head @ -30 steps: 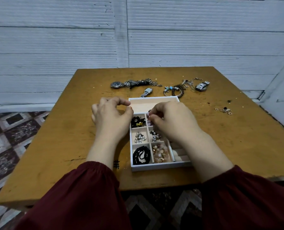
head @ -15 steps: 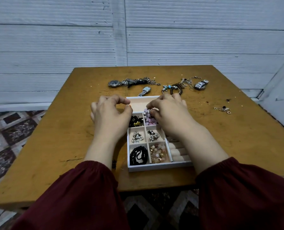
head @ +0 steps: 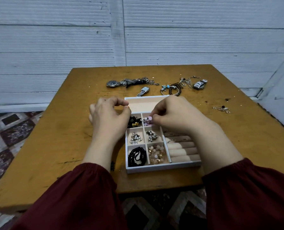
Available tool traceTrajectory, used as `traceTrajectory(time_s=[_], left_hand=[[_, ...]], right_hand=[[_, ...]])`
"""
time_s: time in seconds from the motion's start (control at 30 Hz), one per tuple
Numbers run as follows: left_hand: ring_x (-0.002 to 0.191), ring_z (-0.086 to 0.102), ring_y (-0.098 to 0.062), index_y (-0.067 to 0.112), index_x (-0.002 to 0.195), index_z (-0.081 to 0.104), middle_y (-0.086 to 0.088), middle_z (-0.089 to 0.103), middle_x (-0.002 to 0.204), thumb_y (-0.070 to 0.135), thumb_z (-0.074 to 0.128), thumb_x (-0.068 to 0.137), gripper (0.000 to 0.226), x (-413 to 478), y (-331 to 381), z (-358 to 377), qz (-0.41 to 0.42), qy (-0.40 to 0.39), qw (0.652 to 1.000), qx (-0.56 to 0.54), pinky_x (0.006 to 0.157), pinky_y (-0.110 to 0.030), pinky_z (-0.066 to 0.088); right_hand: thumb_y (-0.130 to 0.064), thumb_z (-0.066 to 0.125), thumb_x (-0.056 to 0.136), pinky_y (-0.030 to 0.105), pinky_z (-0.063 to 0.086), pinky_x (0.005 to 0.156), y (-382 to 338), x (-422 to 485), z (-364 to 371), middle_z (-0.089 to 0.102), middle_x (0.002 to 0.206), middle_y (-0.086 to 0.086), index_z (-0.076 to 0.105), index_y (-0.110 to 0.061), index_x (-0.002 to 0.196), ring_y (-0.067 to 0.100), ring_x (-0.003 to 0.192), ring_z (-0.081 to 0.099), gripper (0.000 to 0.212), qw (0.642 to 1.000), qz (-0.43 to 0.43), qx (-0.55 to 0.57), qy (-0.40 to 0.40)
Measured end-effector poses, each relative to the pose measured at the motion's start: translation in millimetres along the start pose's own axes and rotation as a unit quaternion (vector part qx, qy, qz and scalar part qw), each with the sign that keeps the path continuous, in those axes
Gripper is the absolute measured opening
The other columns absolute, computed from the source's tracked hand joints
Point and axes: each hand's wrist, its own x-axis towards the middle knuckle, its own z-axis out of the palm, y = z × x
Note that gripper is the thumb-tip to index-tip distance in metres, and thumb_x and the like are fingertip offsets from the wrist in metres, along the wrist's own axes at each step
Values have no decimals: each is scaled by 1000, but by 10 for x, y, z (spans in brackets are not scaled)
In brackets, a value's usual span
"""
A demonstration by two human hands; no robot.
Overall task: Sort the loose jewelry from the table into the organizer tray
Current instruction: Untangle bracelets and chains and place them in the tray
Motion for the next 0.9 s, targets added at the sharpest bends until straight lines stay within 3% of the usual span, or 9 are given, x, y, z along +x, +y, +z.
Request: traceTrajectory(time_s=[0.07,0.37,0.57,0.9], left_hand=[[117,37,-25,33,92,64,1,52,107,28,60,85,10,1,-5,-1,0,0,1000,-3,86,-29,22],[116,37,-24,33,92,65,4,51,105,28,60,85,11,7,-3,-3,1,3,1000,-3,88,-30,24],[116,37,-23,33,93,65,1,54,110,28,59,85,11,5,4,-13,0,5,1000,-4,87,-30,23],[116,37,-23,33,92,65,5,50,103,28,59,85,10,-2,11,-4,2,0,1000,-3,87,-30,22]], right_hand=[[-16,60,84,21,44,56,0,7,3,73,76,-2,78,-18,83,10,73,64,17,1000,-2,-11,-6],[-7,60,80,23,49,70,-32,61,92,71,80,-1,75,-18,85,13,80,64,19,999,-7,-34,22],[-22,63,85,28,51,77,-89,44,111,72,80,-3,74,-21,84,13,83,64,11,999,-21,-29,37],[-29,70,77,24,45,64,-11,76,190,64,70,-11,70,-24,77,9,76,61,5,997,-2,-35,75]])
